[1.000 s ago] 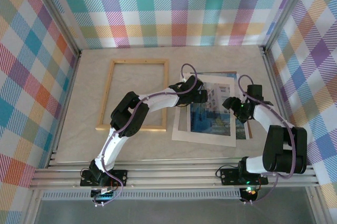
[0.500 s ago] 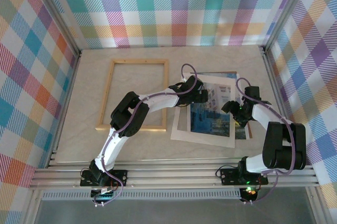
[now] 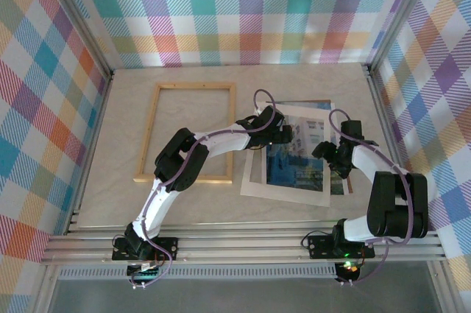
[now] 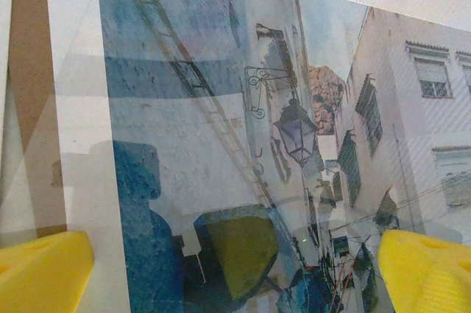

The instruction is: Put the photo into the frame

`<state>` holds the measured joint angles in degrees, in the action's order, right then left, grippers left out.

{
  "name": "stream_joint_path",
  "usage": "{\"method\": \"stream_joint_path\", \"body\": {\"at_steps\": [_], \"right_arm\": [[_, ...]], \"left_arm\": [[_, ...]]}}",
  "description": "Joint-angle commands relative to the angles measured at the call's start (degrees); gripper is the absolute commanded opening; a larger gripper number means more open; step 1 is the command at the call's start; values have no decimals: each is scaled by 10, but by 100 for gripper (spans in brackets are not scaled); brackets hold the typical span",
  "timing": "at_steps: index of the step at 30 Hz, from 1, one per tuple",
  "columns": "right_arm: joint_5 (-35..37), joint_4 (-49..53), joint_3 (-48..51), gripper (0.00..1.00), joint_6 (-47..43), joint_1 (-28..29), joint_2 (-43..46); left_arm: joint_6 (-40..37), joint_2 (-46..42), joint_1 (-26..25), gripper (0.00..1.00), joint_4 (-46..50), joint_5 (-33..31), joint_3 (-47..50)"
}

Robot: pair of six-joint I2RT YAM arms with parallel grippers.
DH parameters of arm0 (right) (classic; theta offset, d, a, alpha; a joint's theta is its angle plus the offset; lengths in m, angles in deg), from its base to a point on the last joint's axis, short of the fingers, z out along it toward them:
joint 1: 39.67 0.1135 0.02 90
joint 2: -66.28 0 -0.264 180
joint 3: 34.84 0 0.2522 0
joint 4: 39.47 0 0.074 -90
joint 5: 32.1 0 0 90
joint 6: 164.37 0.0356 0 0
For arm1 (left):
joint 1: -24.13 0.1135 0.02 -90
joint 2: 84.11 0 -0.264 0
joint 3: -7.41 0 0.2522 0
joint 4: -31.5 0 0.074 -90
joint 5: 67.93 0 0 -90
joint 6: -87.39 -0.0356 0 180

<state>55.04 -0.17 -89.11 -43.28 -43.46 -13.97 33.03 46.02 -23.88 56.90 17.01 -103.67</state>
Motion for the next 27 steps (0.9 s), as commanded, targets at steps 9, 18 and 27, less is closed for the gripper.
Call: {"method": "stream_joint_path", "body": {"at_steps": [9, 18, 27], "right_arm": [[-23, -38, 6, 87, 5, -1, -21], [-75, -74, 23, 85, 19, 2, -32], [-74, -70, 22, 84, 20, 11, -26]], "left_arm": [[14, 25, -4, 100, 30, 21, 20], [15, 29, -5, 100, 31, 22, 19], [15, 31, -4, 100, 32, 26, 15]]}}
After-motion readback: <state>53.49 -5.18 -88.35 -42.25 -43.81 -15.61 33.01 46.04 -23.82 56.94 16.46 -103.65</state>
